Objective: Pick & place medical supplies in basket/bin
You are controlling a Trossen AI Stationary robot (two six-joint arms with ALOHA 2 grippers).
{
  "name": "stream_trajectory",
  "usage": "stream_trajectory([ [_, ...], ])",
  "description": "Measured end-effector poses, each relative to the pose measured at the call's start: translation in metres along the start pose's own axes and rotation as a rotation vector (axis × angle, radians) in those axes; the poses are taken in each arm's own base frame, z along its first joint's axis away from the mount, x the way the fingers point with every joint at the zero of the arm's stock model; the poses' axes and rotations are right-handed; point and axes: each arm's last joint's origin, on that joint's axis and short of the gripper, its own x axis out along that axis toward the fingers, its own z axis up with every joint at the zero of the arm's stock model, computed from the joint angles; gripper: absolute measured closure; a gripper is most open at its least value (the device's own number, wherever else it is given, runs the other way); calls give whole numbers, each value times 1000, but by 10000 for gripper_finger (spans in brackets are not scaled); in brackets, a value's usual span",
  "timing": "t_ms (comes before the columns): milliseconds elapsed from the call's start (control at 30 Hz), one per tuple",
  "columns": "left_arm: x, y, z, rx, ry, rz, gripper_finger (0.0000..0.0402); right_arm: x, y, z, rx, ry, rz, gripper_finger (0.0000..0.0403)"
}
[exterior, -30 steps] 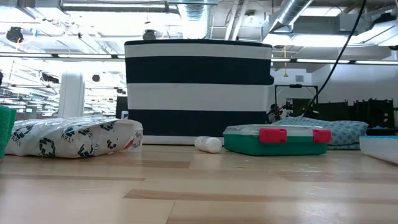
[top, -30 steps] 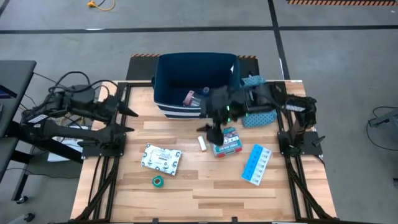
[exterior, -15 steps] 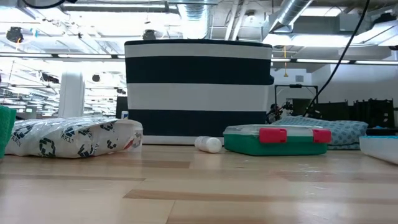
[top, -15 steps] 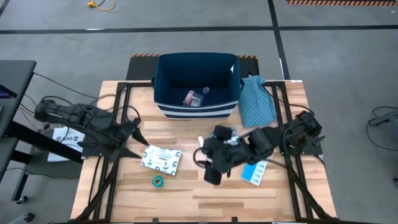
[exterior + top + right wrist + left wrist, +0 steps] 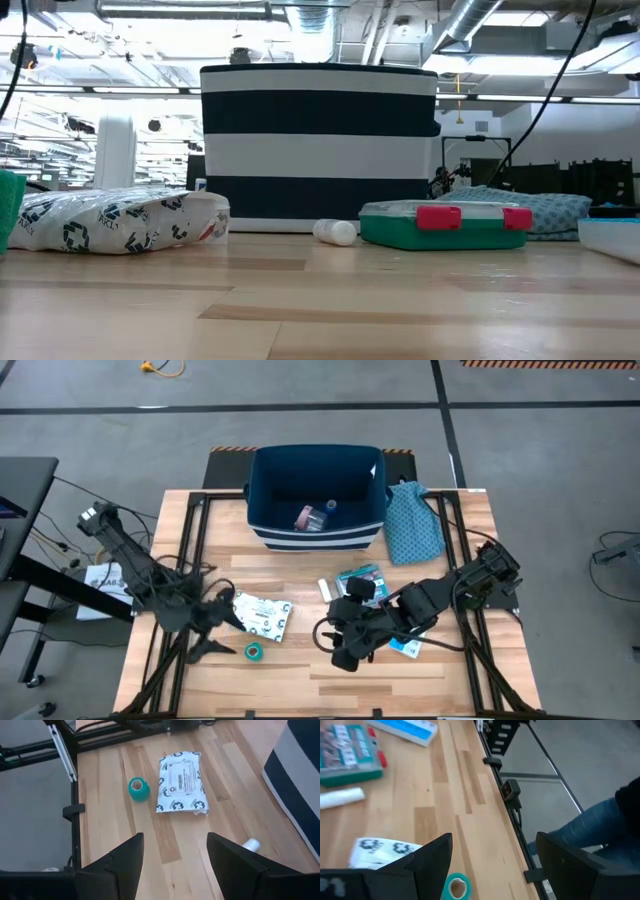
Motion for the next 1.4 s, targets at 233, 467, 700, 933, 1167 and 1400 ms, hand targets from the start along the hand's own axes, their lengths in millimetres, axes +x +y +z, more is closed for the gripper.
stream_trajectory([
  [233,16,-8,-8,-41,74,4,126,0,1,-1,-5,3,4,194],
  [467,33,-4,-24,-39,218,121,126,-1,2,-1,-5,3,5,194],
  [700,62,-5,-38,20,328,191,126,-1,2,-1,-4,3,6,194],
  [933,90,-4,-54,100,440,244,126,-1,2,-1,3,3,6,194],
  [1167,107,-2,-67,128,496,299,126,-1,2,-1,4,2,6,194],
  [1400,112,-3,-68,124,487,307,126,-1,2,-1,4,2,6,194],
])
